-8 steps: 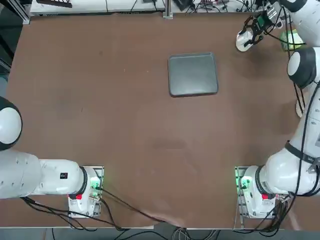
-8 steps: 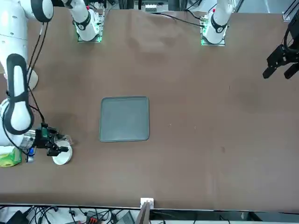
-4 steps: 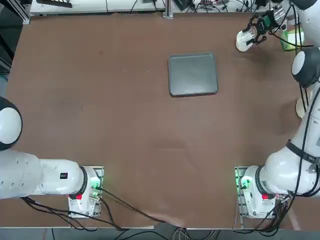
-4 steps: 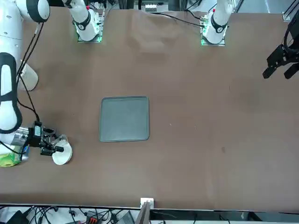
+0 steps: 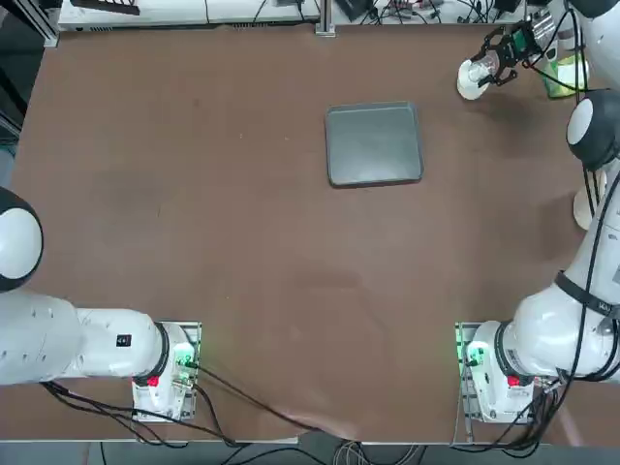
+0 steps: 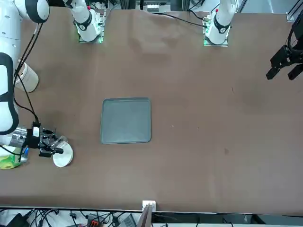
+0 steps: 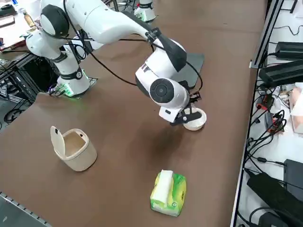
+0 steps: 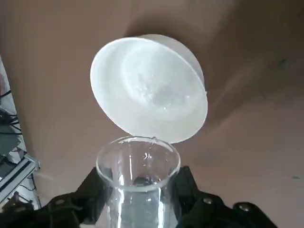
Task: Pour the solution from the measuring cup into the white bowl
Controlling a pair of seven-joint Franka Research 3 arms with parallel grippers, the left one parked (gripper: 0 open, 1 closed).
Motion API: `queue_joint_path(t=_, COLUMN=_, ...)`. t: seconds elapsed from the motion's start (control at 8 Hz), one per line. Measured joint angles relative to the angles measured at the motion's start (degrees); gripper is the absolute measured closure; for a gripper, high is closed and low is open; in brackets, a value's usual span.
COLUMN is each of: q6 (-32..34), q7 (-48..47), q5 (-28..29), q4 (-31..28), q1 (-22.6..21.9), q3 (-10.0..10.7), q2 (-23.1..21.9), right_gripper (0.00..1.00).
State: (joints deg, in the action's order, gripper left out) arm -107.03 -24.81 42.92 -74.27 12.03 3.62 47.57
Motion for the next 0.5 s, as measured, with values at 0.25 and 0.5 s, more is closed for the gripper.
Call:
queue_joint_path(t=0.25, q6=-0.2, q7=-1.97, q5=-6.03, q4=0.77, q1=-1.81, q3=-0.06, q2=-0.32, right_gripper=0.27)
queue_joint_path(t=0.5, q6=-0.73, q7=-6.6, q5=-13.93, q4=2.54, q1=-2.74, q3=-0.05, q2=-0.68, right_gripper=0.27)
